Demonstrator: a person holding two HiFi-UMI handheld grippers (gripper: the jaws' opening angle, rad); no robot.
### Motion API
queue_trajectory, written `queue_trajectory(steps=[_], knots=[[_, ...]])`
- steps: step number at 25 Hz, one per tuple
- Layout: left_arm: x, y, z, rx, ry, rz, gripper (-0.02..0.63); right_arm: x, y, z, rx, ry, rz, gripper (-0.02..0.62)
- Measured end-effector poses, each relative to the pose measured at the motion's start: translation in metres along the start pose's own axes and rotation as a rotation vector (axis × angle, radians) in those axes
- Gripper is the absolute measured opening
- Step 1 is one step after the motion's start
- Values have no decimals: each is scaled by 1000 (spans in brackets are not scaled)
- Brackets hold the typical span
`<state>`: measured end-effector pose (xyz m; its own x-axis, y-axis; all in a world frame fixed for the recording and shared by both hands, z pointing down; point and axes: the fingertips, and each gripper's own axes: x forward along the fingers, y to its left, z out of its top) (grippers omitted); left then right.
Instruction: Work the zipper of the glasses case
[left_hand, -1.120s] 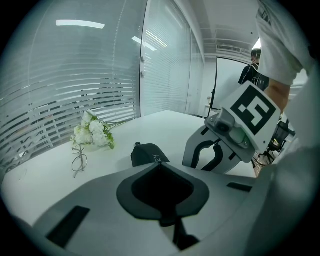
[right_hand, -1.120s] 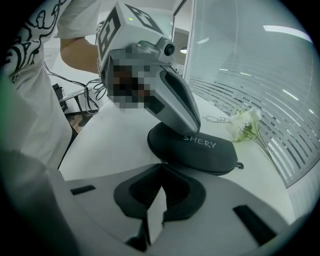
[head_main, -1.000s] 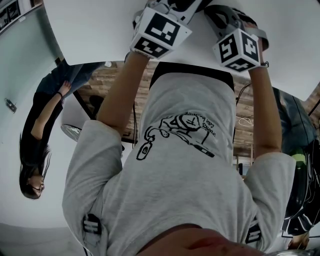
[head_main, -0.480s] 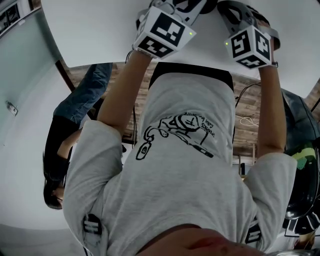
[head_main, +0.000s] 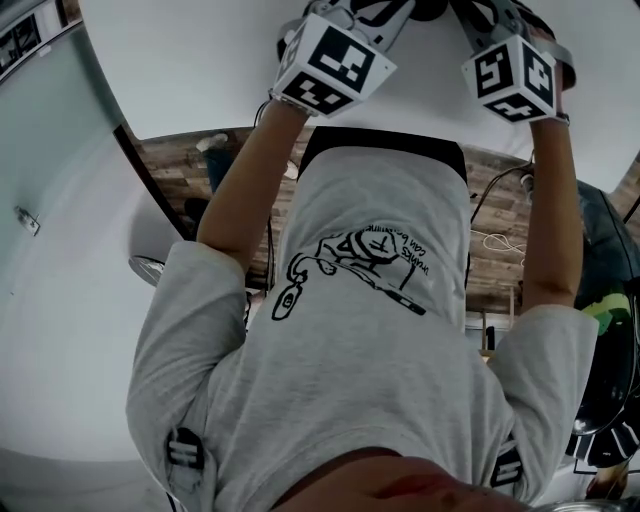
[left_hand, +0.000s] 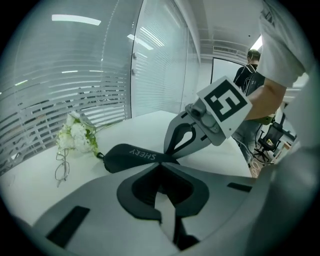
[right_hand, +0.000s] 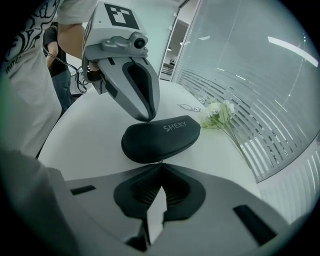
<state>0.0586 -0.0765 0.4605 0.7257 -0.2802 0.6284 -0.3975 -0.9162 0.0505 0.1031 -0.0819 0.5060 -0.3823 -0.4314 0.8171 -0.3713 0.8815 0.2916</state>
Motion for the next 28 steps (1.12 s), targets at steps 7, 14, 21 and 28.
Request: queue_trajectory(steps=[7, 14, 21, 28], knots=[[13, 42, 47, 69, -59, 54, 21, 8, -12, -3, -8, 0, 3, 5], [33, 35, 34, 192, 32, 36, 21, 2, 1, -12, 1, 5, -10, 5], [42, 37, 37, 222, 49, 35, 21, 3, 1, -19, 28, 1, 5, 5], [44, 37, 39, 206, 43, 26, 21, -1, 10, -22, 66, -2, 21, 5]])
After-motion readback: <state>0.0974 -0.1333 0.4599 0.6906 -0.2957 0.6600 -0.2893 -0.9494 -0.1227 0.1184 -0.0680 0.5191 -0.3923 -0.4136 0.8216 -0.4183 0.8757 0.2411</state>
